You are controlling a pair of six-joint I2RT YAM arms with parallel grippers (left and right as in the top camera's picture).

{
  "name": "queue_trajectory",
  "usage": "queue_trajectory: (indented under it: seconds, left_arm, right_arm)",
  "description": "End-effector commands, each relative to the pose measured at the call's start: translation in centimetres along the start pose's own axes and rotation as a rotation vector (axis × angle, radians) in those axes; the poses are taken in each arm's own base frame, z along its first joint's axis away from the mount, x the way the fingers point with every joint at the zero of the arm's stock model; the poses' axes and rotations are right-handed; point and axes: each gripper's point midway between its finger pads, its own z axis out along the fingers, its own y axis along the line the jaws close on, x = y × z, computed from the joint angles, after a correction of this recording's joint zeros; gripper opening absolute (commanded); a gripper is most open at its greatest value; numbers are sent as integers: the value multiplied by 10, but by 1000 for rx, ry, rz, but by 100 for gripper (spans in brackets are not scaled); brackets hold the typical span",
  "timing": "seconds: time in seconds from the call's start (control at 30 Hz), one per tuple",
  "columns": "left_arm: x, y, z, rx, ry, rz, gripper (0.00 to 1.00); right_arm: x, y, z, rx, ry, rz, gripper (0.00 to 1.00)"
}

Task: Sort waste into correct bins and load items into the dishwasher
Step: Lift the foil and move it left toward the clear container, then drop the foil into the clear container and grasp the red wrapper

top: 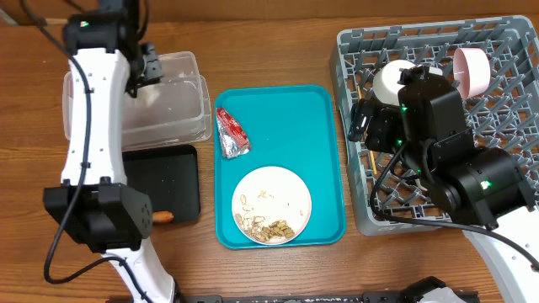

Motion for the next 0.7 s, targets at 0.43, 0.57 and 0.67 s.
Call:
queue_trajectory:
  seconds: [0.43,0.57,0.67]
  left_arm:
    - [70,-150,-12,138,35,339,72]
    - [105,-177,0,-11,8,375,86]
    - [127,-185,22,-77,41,335,91]
  right_arm:
    - [-4,-1,-2,3,-16,8,100]
    - [-4,-1,-2,3,-16,8,100]
    - [-4,-1,-2,3,-16,8,100]
